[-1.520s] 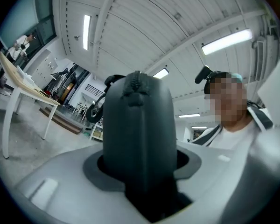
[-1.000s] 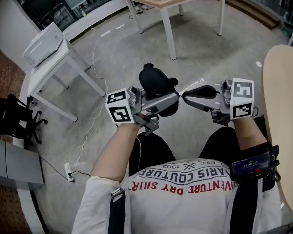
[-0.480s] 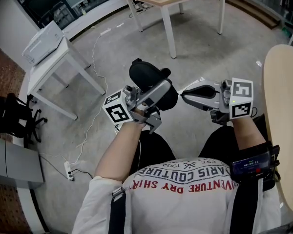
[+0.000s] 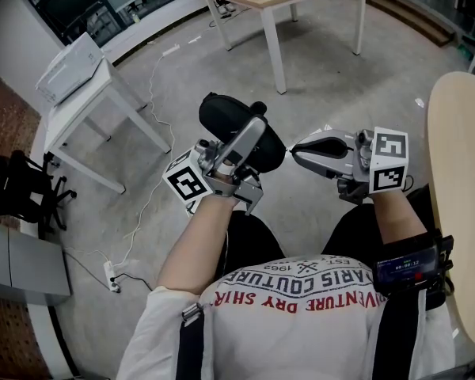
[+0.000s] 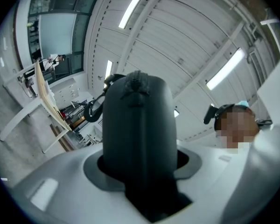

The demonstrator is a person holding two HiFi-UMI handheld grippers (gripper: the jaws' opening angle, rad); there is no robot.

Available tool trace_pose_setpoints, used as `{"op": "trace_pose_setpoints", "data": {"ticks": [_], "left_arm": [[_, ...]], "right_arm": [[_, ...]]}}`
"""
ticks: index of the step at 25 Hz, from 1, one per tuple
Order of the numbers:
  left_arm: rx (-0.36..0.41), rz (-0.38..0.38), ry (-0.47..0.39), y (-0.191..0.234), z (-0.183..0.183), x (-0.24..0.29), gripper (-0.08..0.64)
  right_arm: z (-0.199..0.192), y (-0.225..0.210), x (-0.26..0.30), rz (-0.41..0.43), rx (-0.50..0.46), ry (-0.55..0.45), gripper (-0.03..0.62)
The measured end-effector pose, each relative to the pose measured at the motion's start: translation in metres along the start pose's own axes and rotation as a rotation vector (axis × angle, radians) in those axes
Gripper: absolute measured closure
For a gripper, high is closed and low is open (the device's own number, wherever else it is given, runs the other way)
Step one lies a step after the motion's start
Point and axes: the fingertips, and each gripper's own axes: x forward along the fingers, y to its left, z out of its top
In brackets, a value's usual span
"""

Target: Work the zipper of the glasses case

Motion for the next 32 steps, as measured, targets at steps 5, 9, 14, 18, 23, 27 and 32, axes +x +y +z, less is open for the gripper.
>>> {"op": "trace_pose_setpoints", "data": {"ticks": [5, 9, 14, 18, 23, 27, 32], "left_arm": [[-0.043, 0.024, -0.109, 0.002, 0.016, -0.006, 0.318], [-0.053, 0.062, -0.157, 0.007, 0.022, -0.010, 0.318], [-0.055, 0.092, -0.224, 0.013, 0.034, -0.018, 0.318], [-0.063, 0.106, -0.272, 0.014, 0.045, -0.024, 0.318], [-0.081, 0.128, -0.340, 0.021, 0.051, -0.030, 0.318], [-0.097, 0.141, -0.380, 0.026, 0.054, -0.035, 0.318], [-0.164, 0.161, -0.433, 0.039, 0.053, -0.045, 0.318]], "right_arm": [[0.000, -0.003, 0.007, -0.007, 0.044, -0.060, 0.572], [0.001, -0.007, 0.010, -0.025, 0.087, -0.120, 0.572], [-0.004, -0.010, 0.017, -0.033, 0.135, -0.170, 0.572], [-0.001, -0.010, 0.025, -0.044, 0.157, -0.222, 0.572], [-0.004, -0.012, 0.028, -0.070, 0.180, -0.268, 0.572], [-0.010, -0.012, 0.033, -0.065, 0.222, -0.297, 0.572], [-0.022, -0.011, 0.040, -0.069, 0.270, -0.311, 0.572]]}}
